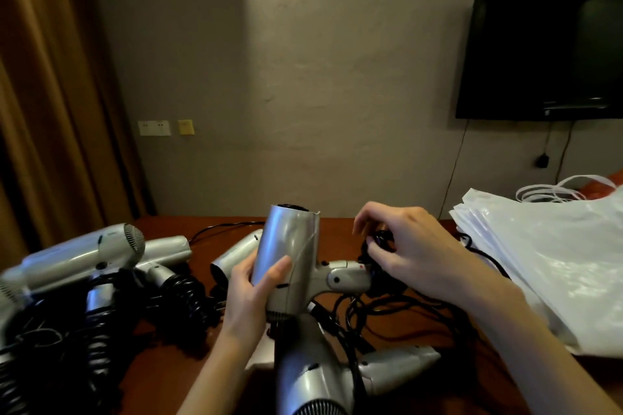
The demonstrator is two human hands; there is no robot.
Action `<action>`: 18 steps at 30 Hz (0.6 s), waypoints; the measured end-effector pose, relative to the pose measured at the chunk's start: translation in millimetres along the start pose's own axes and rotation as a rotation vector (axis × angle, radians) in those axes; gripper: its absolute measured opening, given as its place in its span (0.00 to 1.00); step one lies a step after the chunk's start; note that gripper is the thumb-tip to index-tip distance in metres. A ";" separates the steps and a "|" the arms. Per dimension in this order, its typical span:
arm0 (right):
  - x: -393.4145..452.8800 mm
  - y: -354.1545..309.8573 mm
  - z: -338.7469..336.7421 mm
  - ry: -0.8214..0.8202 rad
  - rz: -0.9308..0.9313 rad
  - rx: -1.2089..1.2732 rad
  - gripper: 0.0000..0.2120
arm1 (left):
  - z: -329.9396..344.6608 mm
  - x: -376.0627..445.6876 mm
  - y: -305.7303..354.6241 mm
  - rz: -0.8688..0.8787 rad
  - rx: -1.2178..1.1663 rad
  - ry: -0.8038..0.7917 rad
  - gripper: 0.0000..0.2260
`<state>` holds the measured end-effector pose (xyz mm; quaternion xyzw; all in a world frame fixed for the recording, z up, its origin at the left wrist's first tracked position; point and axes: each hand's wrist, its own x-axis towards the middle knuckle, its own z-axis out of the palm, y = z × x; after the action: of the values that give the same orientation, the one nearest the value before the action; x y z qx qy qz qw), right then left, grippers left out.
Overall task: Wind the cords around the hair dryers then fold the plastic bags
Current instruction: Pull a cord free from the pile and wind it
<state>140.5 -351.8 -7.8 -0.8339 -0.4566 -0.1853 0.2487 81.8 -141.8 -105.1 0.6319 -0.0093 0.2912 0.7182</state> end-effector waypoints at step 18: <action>1.5 1.8 14.9 -0.226 0.367 0.252 0.05 | -0.8 -0.3 -0.9 0.060 -0.008 0.242 0.29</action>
<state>144.0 -343.0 -19.5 -0.8808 -0.3417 0.0159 0.3274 81.7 -141.3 -106.2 0.5887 0.0576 0.3867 0.7075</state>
